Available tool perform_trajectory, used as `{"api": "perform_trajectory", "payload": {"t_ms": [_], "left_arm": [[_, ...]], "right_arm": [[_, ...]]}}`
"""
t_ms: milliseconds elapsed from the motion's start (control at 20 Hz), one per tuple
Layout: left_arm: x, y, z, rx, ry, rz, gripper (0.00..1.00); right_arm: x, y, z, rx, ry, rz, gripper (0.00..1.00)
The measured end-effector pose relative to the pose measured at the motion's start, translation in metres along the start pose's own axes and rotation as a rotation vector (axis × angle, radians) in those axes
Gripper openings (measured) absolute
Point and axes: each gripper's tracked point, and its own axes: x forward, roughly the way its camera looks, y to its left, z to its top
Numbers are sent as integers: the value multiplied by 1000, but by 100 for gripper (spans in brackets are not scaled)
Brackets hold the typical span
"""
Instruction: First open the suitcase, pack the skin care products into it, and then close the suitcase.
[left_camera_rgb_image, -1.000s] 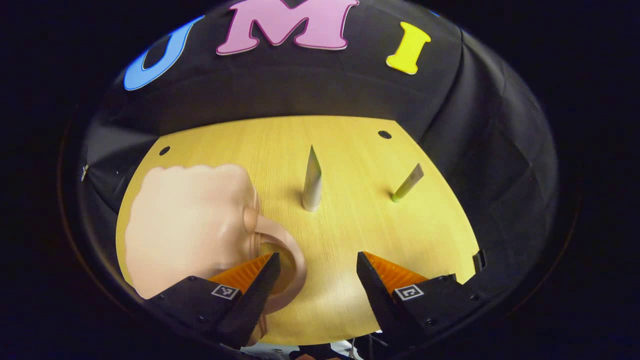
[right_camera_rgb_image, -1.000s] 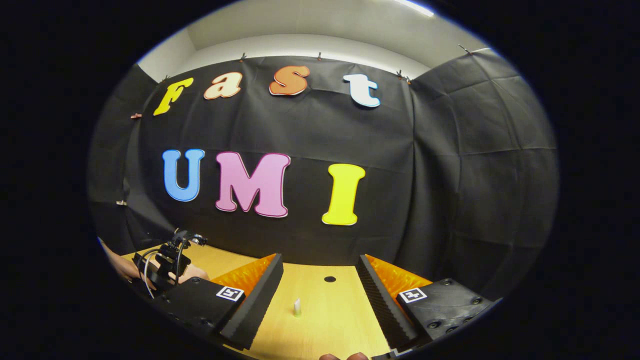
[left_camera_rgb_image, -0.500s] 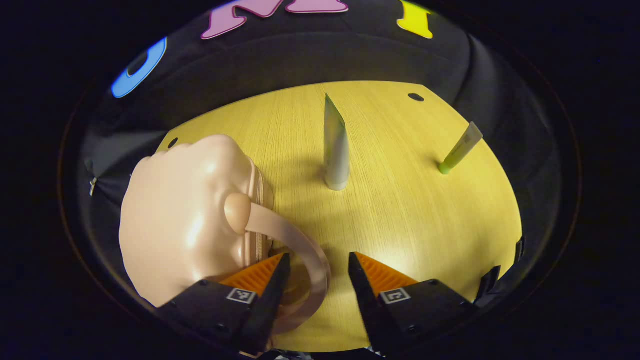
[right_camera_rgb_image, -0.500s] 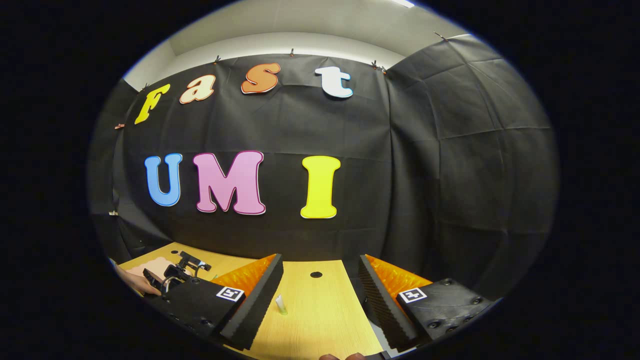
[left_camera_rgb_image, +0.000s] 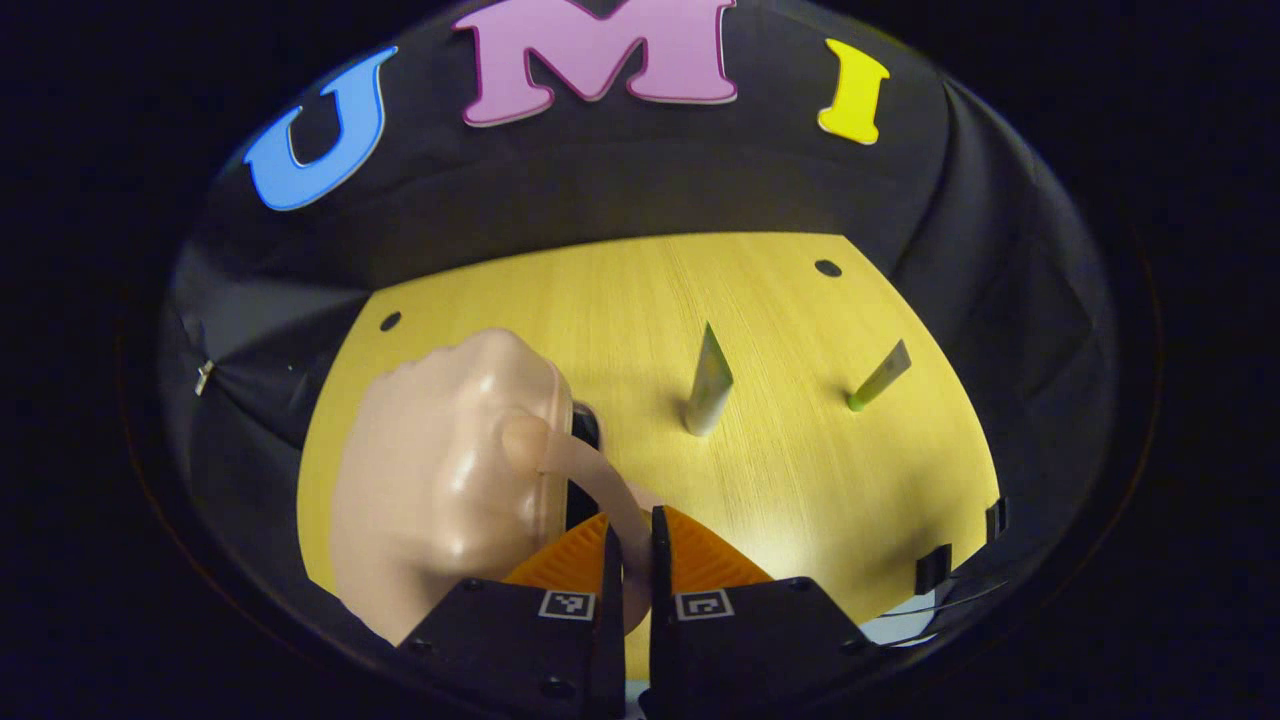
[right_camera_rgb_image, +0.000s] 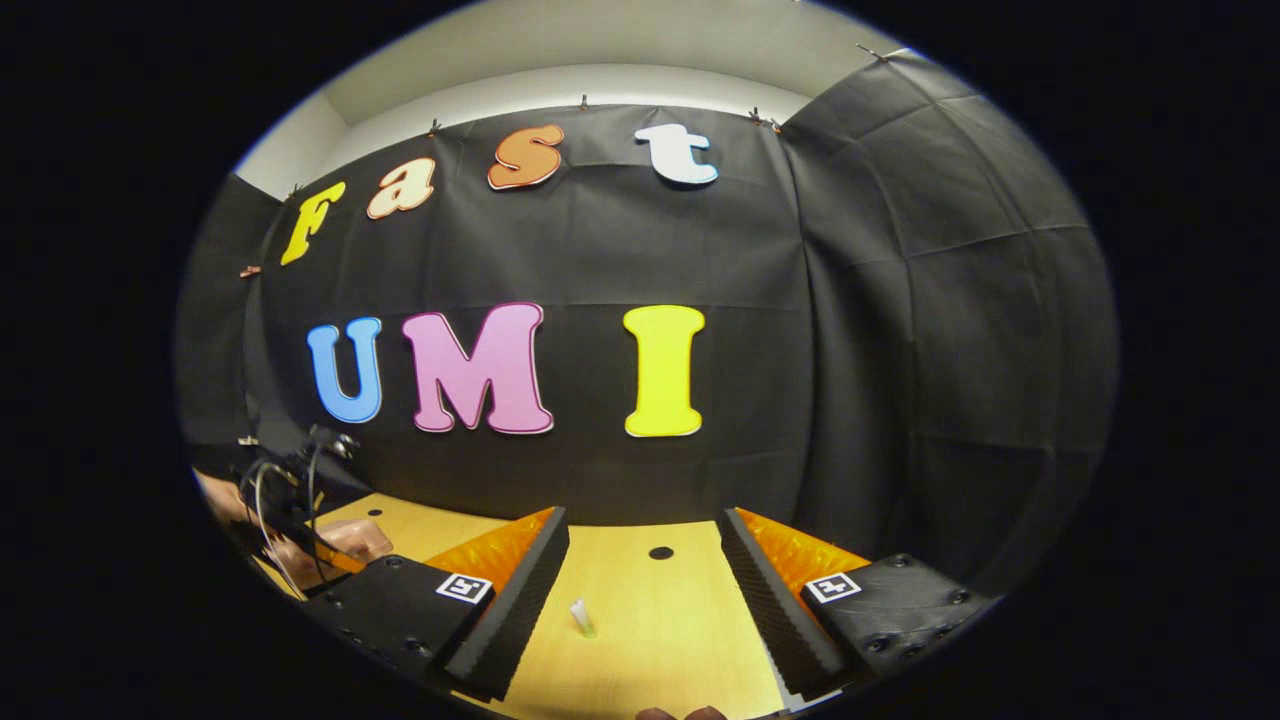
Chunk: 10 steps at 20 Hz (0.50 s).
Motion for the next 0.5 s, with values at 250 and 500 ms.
{"api": "perform_trajectory", "payload": {"t_ms": [250,500], "left_arm": [[-65,134,51,-70,-174,185,13],[-71,280,44,-38,-213,359,11]], "right_arm": [[34,55,4,7,4,111,97],[47,112,13,-33,-37,123,97]]}}
